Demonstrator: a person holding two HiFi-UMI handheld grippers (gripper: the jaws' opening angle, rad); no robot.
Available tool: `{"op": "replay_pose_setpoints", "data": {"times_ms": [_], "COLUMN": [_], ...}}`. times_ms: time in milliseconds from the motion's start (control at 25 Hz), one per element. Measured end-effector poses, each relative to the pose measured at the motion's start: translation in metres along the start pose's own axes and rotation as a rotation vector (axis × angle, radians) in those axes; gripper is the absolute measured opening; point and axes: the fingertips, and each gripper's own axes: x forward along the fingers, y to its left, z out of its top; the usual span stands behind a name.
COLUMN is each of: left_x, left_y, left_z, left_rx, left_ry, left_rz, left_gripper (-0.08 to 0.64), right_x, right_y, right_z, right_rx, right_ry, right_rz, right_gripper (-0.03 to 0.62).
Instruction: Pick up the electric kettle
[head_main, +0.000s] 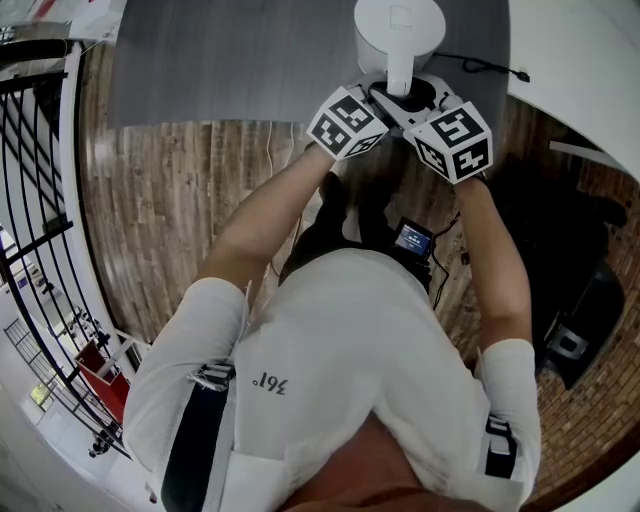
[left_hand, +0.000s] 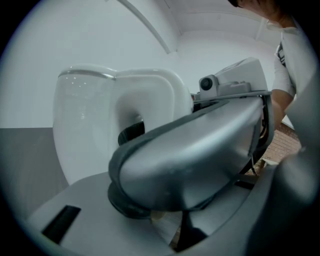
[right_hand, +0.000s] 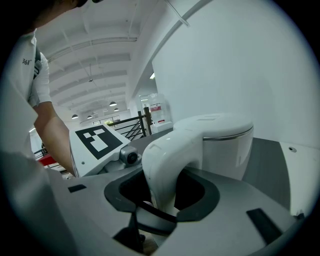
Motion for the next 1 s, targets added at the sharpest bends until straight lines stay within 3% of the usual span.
{"op": "replay_pose_setpoints", "data": {"times_ms": [360, 680, 1000], "left_x": [-0.001, -0.002, -0.003], "left_y": [0.003, -0.002, -0.004], "left_z": [0.002, 0.006, 0.012], "left_rx": [0.028, 0.097, 0.102], "left_ry": [-0.017, -0.012, -0.011], "left_rz": [0.036, 0.024, 0.016], "left_gripper": [0.104, 0.095, 0.095], "right_x": [0.001, -0.003, -0.006], "right_y": [-0.002, -0.003, -0.002], "right_z": [0.002, 0.005, 0.010], "right_rx": [-0.011, -0.005, -0.019], "right_ry": [-0.017, -0.034, -0.035], "right_rz": [-0.026, -0.029, -0.031], "right_gripper": [0.166, 0.164, 0.164]}}
